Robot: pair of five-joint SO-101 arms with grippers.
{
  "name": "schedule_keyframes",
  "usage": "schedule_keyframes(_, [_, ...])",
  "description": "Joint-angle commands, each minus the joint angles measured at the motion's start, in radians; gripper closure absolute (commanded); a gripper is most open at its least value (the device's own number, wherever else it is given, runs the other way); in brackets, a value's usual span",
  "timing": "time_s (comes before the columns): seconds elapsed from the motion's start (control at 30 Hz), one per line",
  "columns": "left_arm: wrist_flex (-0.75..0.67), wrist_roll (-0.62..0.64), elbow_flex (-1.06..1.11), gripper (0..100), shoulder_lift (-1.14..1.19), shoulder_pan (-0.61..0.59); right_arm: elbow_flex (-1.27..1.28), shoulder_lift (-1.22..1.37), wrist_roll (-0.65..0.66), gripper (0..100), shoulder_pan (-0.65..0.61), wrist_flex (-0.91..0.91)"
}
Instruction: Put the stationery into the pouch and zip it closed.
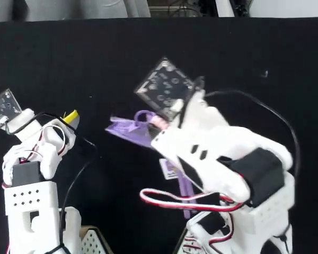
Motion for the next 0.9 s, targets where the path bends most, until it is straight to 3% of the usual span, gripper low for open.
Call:
schedule_keyframes(0.0, [0.048,-0.014,-0.111,70,-0.020,0.068,0.028,-0.033,-0.003,98.8,0.087,-0.025])
schedule_keyframes(0.13, [0.158,-0.034,-0.213,70,-0.020,0.197,0.082,-0.035,0.037,98.8,0.110,-0.057])
schedule_keyframes(0.33, [0.339,-0.265,-0.375,70,-0.020,0.343,0.133,-0.039,0.046,98.8,0.110,-0.014])
schedule_keyframes(0.57, [0.445,-0.519,-0.449,70,-0.083,0.355,0.140,-0.039,0.048,98.8,0.140,-0.014])
schedule_keyframes(0.87, [0.405,-0.678,-0.332,70,-0.500,0.392,0.136,-0.039,0.107,98.8,0.201,-0.017])
